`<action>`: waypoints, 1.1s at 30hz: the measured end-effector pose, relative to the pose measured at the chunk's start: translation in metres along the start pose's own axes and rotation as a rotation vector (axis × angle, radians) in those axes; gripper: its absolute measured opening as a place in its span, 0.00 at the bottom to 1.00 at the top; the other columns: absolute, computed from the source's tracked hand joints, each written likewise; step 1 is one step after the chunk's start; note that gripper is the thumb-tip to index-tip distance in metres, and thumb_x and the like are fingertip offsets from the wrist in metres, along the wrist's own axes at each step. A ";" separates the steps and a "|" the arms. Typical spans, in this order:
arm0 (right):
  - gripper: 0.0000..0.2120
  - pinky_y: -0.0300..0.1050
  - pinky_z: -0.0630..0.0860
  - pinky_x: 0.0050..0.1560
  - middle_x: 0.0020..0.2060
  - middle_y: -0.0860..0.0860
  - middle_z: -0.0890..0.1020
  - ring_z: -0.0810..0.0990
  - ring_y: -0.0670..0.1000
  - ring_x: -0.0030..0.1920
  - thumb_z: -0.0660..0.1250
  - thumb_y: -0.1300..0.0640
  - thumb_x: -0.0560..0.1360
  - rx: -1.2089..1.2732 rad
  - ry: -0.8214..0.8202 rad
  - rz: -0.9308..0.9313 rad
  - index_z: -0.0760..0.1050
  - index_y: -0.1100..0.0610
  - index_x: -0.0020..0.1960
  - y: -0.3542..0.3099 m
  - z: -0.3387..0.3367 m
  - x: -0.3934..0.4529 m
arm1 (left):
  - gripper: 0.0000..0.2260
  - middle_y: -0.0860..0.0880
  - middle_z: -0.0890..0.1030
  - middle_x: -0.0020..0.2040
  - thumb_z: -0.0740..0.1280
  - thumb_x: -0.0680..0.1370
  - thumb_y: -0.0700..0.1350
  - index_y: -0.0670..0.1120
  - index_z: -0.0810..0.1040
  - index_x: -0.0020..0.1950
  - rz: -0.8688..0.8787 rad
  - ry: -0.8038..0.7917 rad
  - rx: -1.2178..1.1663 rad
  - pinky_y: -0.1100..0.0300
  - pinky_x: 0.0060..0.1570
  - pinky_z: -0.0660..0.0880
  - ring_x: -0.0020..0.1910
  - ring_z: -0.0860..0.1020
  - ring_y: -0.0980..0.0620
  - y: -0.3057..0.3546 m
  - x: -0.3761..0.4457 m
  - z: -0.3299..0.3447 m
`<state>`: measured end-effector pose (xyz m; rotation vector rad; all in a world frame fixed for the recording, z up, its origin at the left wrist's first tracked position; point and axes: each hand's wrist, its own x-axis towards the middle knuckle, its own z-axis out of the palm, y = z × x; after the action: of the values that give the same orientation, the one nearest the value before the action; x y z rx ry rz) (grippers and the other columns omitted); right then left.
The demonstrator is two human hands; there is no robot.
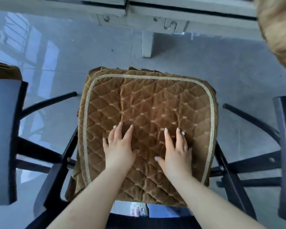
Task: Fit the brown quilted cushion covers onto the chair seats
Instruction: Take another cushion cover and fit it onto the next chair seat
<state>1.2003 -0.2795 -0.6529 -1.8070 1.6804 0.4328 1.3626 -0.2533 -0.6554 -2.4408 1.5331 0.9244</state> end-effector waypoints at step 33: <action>0.17 0.43 0.70 0.55 0.59 0.50 0.78 0.75 0.48 0.53 0.66 0.53 0.76 0.966 0.253 0.071 0.72 0.52 0.65 0.017 -0.234 -0.231 | 0.23 0.51 0.78 0.64 0.70 0.75 0.52 0.51 0.72 0.69 0.106 0.060 -0.766 0.54 0.63 0.73 0.62 0.76 0.50 0.121 -0.216 -0.211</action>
<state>1.1116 -0.2506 -0.3373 -1.0943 1.6769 -0.5383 1.2858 -0.2274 -0.3403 -2.8910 1.5343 1.7378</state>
